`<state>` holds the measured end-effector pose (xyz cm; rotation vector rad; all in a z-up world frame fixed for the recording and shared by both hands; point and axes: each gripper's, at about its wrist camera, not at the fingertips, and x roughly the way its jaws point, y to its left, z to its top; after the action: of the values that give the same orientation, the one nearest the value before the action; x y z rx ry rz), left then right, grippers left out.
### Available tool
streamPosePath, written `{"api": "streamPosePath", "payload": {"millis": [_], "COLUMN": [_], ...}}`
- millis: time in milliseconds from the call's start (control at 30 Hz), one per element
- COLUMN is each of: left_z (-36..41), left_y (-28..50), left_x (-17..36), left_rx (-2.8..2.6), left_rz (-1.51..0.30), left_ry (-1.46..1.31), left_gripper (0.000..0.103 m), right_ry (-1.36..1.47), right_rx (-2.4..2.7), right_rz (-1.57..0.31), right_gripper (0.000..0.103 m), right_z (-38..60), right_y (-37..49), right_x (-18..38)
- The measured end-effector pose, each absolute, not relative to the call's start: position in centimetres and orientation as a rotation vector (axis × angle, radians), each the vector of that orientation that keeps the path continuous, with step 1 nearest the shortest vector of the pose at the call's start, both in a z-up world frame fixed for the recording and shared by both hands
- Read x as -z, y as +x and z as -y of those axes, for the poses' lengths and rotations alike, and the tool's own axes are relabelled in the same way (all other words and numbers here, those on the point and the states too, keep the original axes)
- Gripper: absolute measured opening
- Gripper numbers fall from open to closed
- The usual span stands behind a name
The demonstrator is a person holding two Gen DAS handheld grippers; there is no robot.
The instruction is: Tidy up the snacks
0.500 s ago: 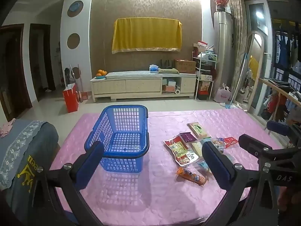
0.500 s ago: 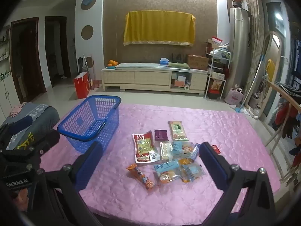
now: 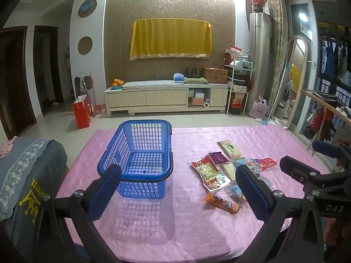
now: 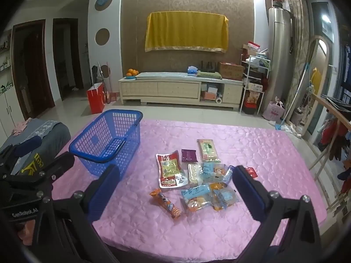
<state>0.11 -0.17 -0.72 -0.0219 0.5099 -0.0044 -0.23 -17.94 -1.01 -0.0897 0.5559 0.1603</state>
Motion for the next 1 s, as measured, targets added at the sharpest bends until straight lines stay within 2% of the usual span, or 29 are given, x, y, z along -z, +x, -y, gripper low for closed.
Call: {"api": "streamPosePath", "payload": {"millis": [1000], "left_z": [0.26], "left_y": [-0.06], "left_x": [1.08], "left_rx": [-0.003], "left_rz": [-0.528], "left_ry": [-0.01], "left_gripper": [0.103], "right_ry": [-0.07], "right_rx": [-0.177], "right_rz": [-0.584], "right_gripper": [0.103], "right_z": [18.41], "right_y": [-0.48], "right_x": [1.35]}}
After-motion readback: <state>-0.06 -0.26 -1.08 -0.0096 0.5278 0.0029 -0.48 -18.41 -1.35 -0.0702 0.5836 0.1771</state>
